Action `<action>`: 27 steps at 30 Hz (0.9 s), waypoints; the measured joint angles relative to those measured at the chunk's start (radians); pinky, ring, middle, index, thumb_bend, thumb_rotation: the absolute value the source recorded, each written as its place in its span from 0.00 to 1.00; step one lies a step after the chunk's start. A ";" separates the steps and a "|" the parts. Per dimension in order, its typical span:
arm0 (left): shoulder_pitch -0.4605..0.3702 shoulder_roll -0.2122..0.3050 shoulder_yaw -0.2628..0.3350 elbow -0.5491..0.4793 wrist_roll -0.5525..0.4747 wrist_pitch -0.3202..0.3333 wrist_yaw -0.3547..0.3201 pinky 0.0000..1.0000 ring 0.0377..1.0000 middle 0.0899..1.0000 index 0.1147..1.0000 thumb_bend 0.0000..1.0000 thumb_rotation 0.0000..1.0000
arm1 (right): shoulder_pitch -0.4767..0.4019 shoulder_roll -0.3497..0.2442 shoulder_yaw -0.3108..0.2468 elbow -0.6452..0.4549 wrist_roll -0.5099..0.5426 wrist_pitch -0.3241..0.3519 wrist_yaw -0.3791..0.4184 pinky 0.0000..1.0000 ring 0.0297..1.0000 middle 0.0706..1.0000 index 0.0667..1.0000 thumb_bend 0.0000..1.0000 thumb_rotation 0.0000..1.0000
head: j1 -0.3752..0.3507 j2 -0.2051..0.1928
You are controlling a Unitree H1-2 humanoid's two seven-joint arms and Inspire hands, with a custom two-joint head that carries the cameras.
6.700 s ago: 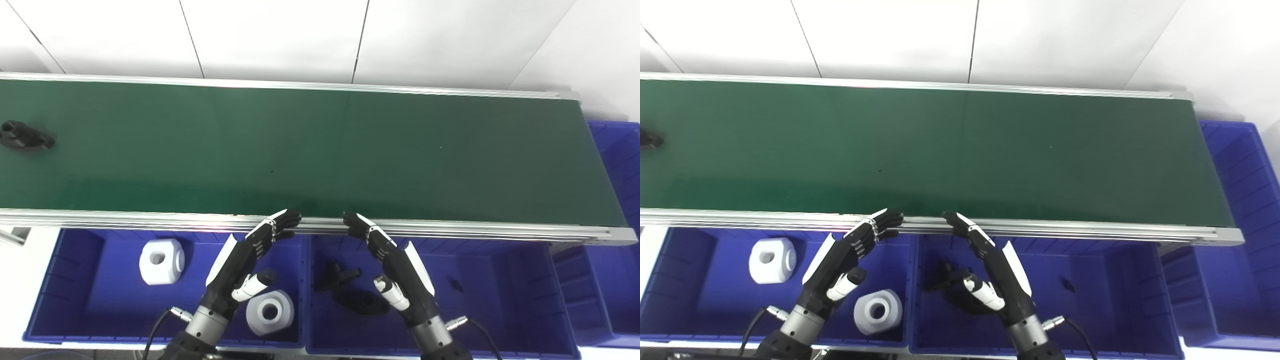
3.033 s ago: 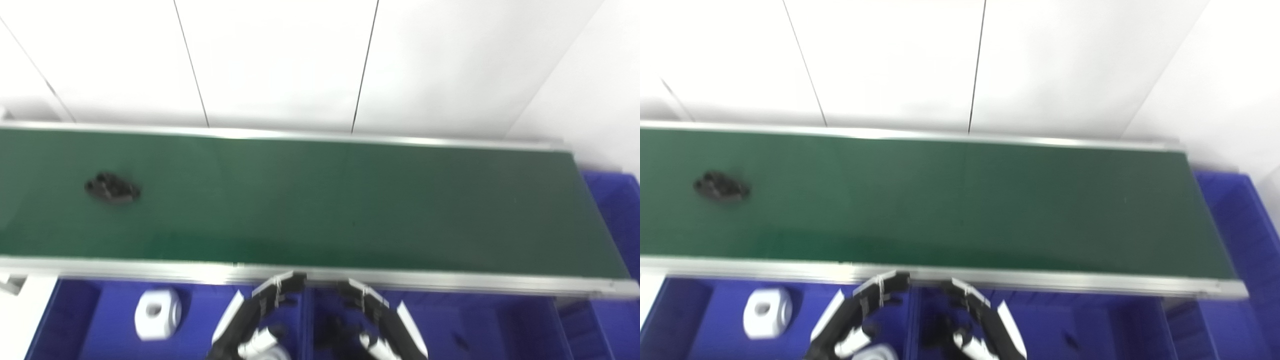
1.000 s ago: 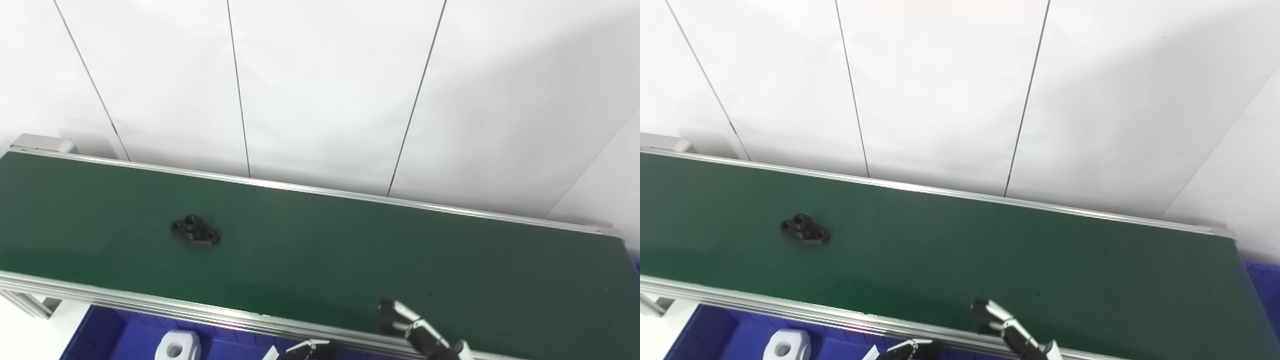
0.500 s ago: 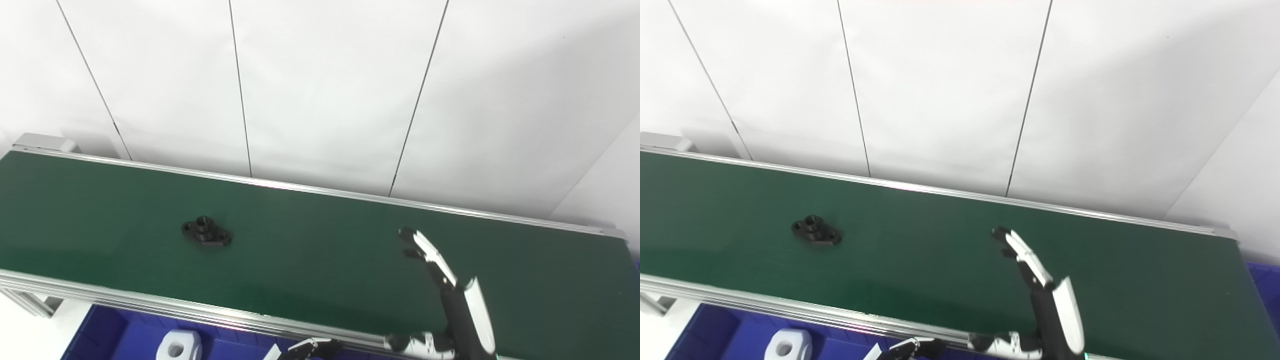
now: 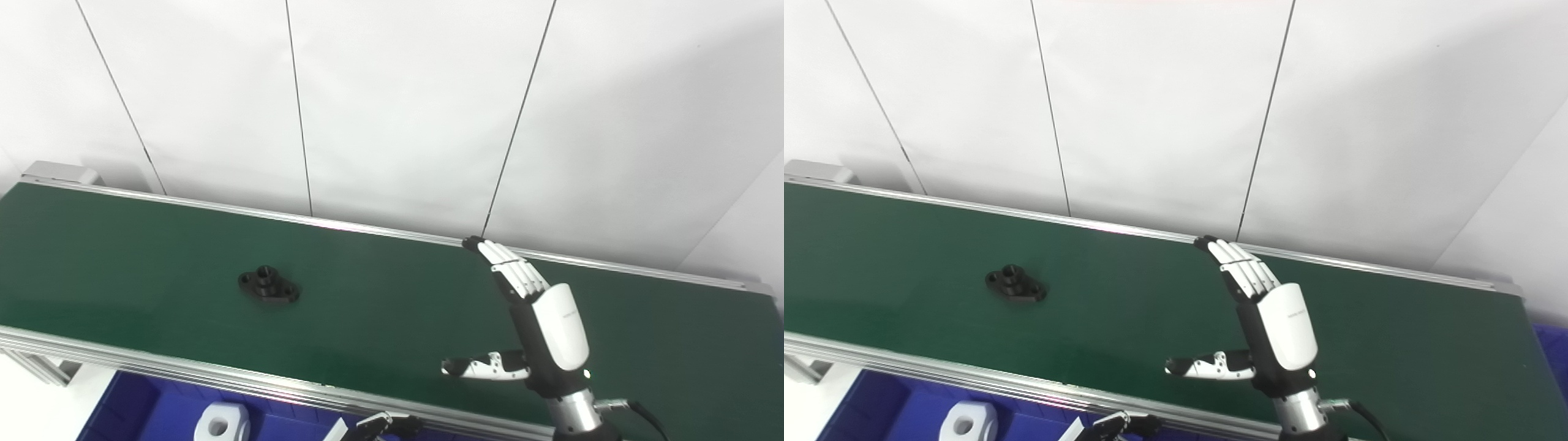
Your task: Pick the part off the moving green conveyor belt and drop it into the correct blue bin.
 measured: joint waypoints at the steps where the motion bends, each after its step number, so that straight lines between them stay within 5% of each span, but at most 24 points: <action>1: -0.001 0.000 -0.001 0.001 0.000 0.000 0.003 0.64 0.74 0.76 0.72 0.85 0.89 | -0.006 0.003 0.000 0.011 -0.014 0.001 0.000 0.87 0.87 0.87 0.86 0.90 0.86 | 0.000 0.000; 12: -0.016 -0.004 -0.024 0.013 0.001 -0.001 0.031 0.66 0.75 0.76 0.72 0.86 0.88 | -0.097 0.050 0.037 0.141 -0.105 0.046 0.029 0.99 0.91 0.88 0.89 0.87 0.85 | 0.024 -0.003; 27: -0.030 -0.010 -0.059 0.034 0.004 -0.008 0.094 0.66 0.75 0.76 0.73 0.83 0.87 | -0.176 0.143 0.112 0.310 -0.143 0.127 0.032 1.00 0.91 0.86 0.87 0.88 0.86 | 0.052 0.003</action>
